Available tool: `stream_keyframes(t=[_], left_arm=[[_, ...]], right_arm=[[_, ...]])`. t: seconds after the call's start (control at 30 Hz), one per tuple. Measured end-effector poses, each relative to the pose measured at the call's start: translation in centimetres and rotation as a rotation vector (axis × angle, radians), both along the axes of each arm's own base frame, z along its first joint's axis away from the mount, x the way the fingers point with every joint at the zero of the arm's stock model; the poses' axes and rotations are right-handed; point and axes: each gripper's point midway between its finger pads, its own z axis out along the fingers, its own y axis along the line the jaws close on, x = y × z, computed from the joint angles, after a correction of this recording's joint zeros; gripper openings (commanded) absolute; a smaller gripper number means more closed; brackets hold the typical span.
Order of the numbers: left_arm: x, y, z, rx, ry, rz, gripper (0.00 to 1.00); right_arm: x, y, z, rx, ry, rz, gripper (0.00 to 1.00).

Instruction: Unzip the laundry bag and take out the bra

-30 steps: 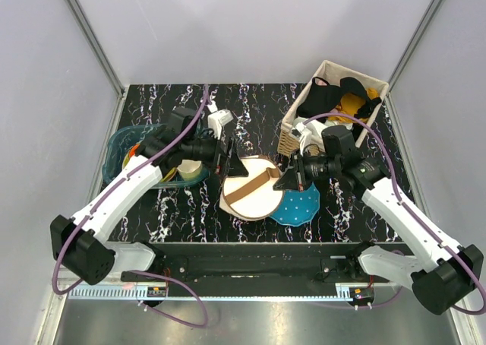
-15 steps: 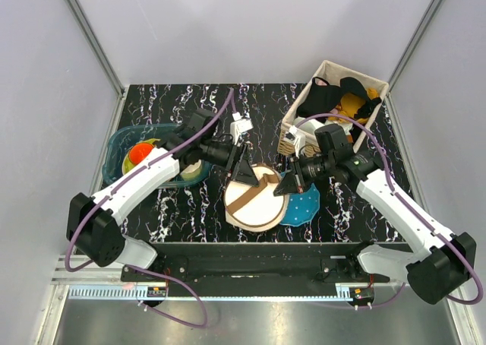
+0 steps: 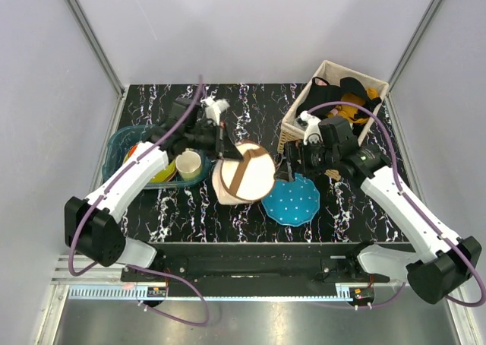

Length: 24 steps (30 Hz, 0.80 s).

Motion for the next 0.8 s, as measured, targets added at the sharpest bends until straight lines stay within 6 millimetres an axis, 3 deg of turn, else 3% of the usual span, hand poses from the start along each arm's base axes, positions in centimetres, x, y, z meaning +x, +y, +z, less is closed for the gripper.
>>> stream_keyframes(t=[0.1,0.17,0.3,0.47,0.63,0.8], left_arm=[[3.2,2.5,0.9,-0.027,0.024,0.187,0.0],[4.6,3.8,1.8,-0.075,0.02,0.311,0.0],[4.1,4.0,4.3,-0.177,0.019,0.387,0.0],[3.9,3.9,6.7,-0.24,0.0,0.429,0.0],[4.3,4.3,7.3,-0.257,0.005,0.469,0.0],[4.4,4.5,7.5,-0.269,0.007,0.491,0.0]], right_arm=[[0.9,-1.2,0.9,-0.011,-0.033,-0.127,1.0],[1.4,-1.2,2.3,0.07,-0.056,-0.218,1.0],[1.1,-0.2,3.2,0.285,-0.035,-0.323,1.0],[1.2,1.9,0.5,0.49,0.109,-0.387,1.0],[1.7,3.8,2.0,0.59,0.13,-0.358,1.0],[1.8,6.2,2.5,0.646,0.154,-0.314,0.93]])
